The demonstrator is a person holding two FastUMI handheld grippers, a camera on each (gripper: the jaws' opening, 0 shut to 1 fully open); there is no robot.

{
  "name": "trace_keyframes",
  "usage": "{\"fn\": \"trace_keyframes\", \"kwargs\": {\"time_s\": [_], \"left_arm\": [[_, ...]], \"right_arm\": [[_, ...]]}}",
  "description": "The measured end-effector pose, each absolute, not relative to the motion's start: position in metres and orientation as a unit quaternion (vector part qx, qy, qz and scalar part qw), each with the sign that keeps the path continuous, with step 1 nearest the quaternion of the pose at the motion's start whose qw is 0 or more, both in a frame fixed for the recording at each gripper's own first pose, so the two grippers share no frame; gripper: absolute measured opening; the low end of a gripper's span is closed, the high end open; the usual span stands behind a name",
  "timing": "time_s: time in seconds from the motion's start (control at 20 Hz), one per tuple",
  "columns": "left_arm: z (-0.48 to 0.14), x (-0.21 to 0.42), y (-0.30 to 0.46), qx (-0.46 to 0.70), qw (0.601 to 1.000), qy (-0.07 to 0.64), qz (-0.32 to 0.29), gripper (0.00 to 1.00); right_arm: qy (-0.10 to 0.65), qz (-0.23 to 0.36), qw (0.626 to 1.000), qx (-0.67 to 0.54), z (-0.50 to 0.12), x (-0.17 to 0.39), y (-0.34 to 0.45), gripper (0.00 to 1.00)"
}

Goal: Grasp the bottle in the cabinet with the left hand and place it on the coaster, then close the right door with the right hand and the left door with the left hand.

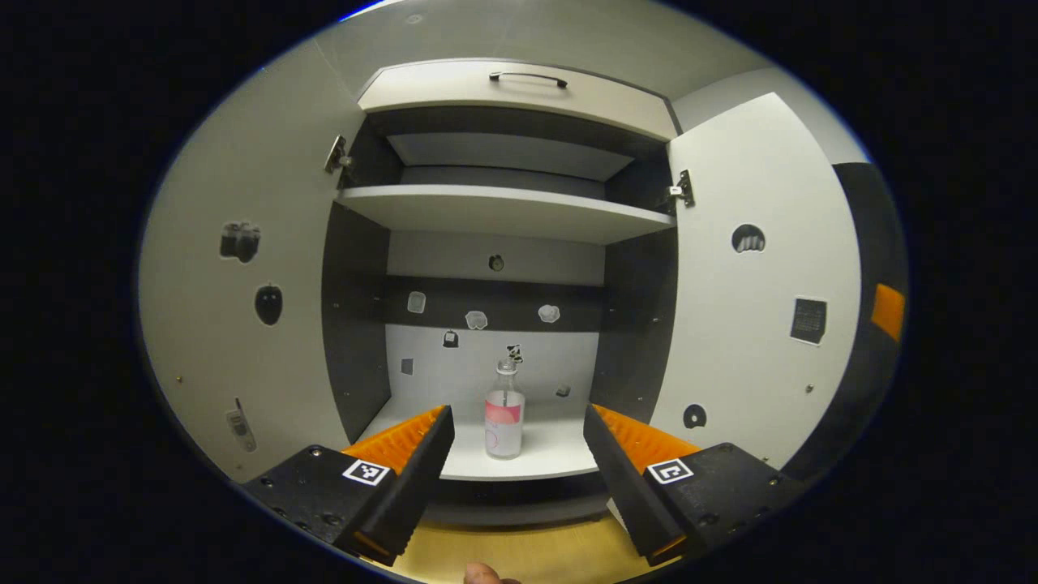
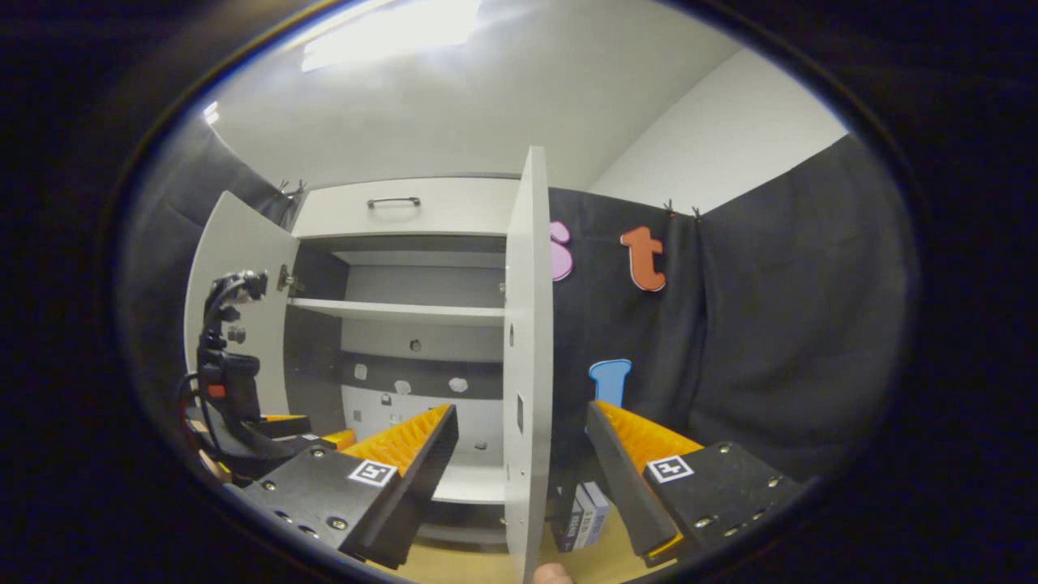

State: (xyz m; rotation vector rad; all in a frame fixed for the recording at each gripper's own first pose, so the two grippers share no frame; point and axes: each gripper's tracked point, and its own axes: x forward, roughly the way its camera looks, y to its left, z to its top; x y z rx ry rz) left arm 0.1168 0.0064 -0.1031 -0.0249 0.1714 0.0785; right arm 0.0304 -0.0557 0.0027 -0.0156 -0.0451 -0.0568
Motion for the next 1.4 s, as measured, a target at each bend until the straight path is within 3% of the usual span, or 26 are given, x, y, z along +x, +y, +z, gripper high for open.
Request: {"fn": "trace_keyframes", "kwargs": {"time_s": [0.65,1.15,1.2,1.3,1.4], "left_arm": [[-0.241,0.278,0.051,-0.019,0.987,0.162,0.01,1.0],[-0.284,0.322,0.048,0.004,0.982,0.187,0.011,1.0],[-0.287,0.323,0.047,0.006,0.982,0.189,0.01,0.96],[-0.287,0.322,0.05,0.011,0.982,0.189,0.015,0.78],[-0.287,0.324,0.05,0.01,0.982,0.189,0.018,0.78]], "right_arm": [[-0.016,-0.187,0.982,0.0,0.012,0.026,-0.106,0.96],[0.004,-0.222,0.975,-0.012,-0.002,0.033,-0.113,0.97],[0.006,-0.223,0.975,-0.011,-0.003,0.033,-0.114,0.97],[0.008,-0.226,0.974,-0.009,-0.004,0.031,-0.115,0.97],[0.007,-0.229,0.973,-0.011,-0.004,0.027,-0.117,0.97]]}}
